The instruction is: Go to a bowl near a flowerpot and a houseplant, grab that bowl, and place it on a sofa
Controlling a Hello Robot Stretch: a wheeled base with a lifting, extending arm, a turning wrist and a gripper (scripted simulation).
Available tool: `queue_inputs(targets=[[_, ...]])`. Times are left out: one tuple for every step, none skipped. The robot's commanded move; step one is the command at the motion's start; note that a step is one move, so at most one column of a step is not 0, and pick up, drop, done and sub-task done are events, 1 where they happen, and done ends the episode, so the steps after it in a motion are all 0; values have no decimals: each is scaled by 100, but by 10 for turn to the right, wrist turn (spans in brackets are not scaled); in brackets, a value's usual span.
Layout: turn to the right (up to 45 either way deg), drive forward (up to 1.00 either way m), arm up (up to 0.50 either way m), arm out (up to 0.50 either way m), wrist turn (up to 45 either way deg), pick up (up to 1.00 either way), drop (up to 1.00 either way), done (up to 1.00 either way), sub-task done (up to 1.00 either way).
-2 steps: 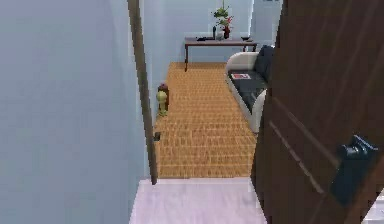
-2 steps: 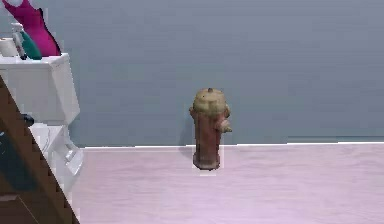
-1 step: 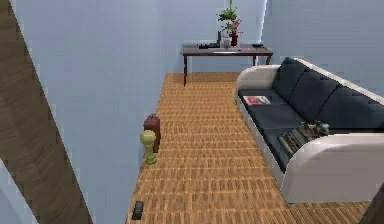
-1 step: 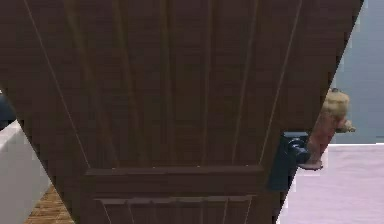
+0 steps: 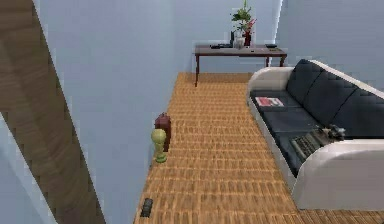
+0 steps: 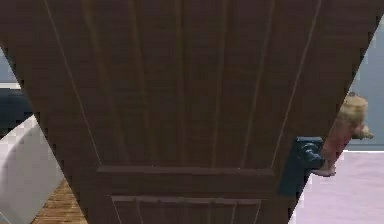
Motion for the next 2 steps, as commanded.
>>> queue_inputs(targets=[[0, 100, 0, 0, 0, 0, 0, 0, 0], [0, 45, 0, 0, 0, 0, 0, 0, 0]])
